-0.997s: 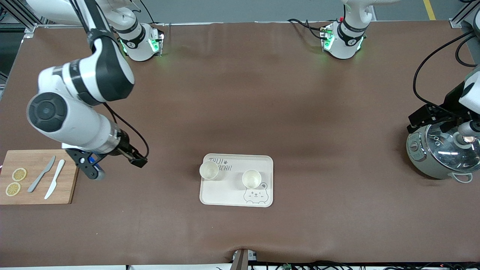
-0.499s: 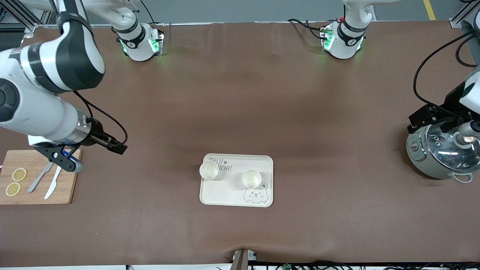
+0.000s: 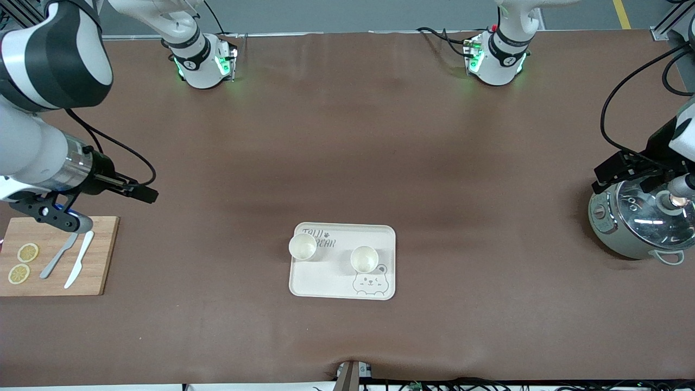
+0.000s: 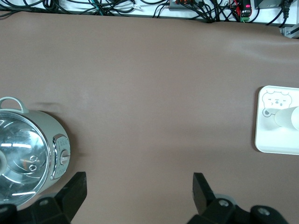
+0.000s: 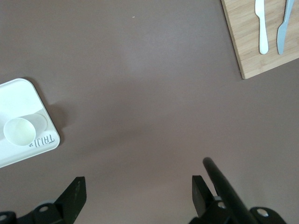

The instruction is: Place white IKEA cup upright on tray with both arms

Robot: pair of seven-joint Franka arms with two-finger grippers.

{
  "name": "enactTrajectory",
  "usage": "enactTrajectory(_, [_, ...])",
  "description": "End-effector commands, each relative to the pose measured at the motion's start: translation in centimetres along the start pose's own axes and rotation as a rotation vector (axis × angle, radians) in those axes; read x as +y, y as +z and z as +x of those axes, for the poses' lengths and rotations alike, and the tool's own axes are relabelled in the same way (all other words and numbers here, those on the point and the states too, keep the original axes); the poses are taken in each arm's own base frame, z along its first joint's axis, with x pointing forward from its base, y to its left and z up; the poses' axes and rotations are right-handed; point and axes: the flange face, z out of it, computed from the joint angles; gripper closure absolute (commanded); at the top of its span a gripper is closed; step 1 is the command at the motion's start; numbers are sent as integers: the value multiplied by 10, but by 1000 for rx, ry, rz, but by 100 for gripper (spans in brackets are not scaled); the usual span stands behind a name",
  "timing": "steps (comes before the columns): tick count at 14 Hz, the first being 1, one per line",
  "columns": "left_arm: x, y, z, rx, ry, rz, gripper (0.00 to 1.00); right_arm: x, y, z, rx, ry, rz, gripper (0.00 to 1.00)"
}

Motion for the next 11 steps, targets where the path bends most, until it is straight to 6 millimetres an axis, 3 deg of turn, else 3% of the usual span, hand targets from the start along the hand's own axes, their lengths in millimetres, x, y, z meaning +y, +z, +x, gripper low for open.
enactTrajectory(1, [-5,-4,4,11,-8,5,0,24,-9,-15,9,-83,-6,0])
enactTrajectory(5, [-2,-4,4,10,-10,-1,0,47,-20,-28,21,-140,1,0])
enactTrajectory(11, [-2,-5,4,10,-10,-1,0,101,-37,-31,43,-229,17,0])
